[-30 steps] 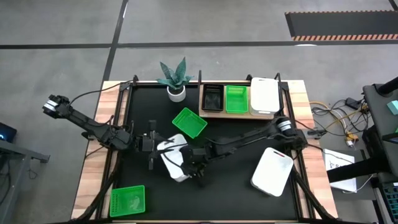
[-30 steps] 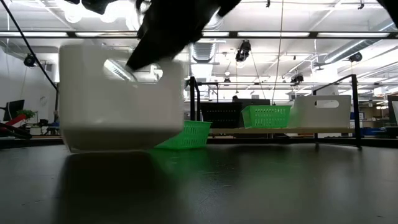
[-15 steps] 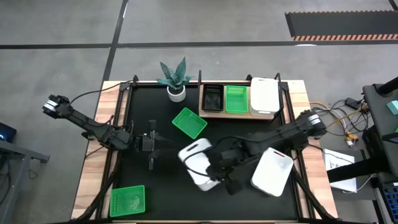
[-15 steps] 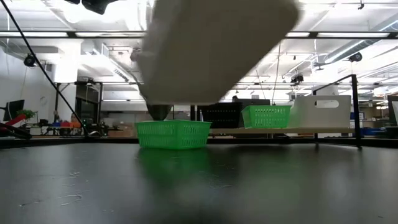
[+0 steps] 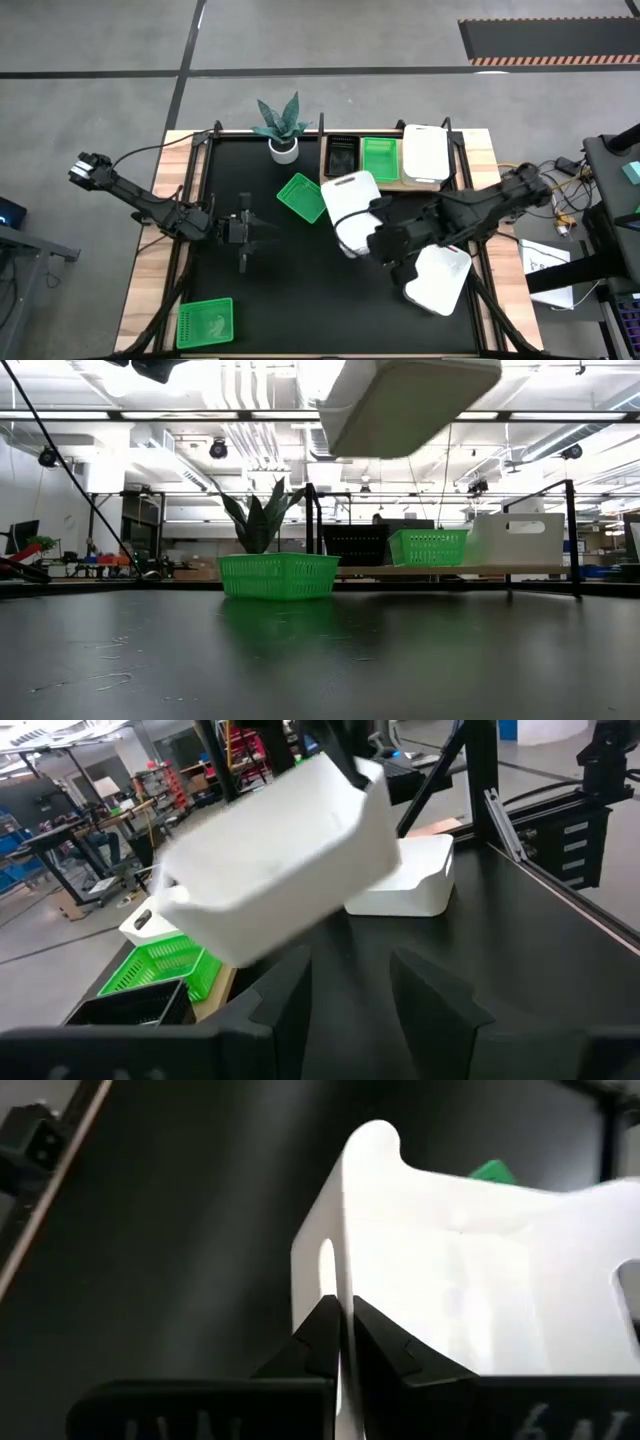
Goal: Stack baskets on shelf by color
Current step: Stack the left white bin on the white bin on the shelf
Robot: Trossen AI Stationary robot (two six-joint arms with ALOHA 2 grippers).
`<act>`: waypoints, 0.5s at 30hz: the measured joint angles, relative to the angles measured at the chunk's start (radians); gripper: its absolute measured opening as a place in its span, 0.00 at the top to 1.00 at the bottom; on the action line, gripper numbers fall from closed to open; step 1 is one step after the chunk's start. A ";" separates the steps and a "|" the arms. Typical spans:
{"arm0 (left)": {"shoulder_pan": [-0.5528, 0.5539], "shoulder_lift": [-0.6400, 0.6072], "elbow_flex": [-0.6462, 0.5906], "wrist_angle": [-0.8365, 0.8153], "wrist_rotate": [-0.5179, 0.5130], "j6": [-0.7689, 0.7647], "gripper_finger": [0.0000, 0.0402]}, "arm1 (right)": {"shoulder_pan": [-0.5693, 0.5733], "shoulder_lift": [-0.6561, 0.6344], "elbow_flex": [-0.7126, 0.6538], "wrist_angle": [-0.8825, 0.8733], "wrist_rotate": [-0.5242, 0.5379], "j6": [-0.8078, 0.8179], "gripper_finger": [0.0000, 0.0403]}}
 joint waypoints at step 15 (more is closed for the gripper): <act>0.000 0.000 0.000 0.000 0.001 0.000 0.70 | -0.176 -0.296 -0.226 0.055 0.074 -0.087 0.98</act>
